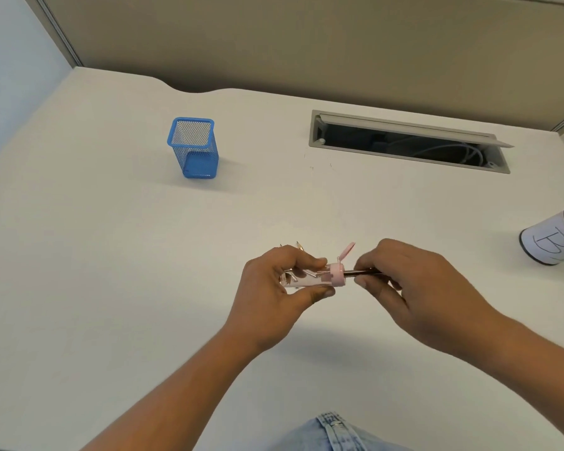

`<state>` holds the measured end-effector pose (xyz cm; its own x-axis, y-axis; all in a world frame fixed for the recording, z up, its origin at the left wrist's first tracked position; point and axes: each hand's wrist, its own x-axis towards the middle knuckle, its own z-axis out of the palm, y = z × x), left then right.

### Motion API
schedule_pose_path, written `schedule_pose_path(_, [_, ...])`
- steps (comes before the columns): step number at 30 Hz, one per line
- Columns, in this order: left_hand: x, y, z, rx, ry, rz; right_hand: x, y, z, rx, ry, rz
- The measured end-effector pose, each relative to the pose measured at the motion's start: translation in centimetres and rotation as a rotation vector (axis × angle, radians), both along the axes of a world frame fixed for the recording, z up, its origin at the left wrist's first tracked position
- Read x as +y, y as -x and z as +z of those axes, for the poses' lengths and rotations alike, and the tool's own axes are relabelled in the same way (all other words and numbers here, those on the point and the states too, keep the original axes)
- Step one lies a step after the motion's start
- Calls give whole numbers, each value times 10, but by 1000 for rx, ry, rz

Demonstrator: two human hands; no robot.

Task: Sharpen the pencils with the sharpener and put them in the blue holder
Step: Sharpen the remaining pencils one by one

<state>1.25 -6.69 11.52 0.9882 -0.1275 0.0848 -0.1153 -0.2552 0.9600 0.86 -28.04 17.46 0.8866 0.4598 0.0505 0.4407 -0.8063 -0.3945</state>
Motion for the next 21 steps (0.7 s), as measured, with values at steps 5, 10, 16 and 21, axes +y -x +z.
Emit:
schedule_pose_path(5, [-1, 1, -1, -11, -33, 0, 0, -2, 1, -177, 120, 107])
schedule_pose_path(10, [-3, 2, -5, -163, -185, 26, 4, -1, -1, 3, 86, 7])
schedule_pose_path(16, [-6, 3, -8, -189, -399, -6, 1, -11, -7, 688, -161, -344])
schedule_pose_path(21, [-2, 3, -17, -77, -430, -71, -3, -12, -4, 704, -196, -372])
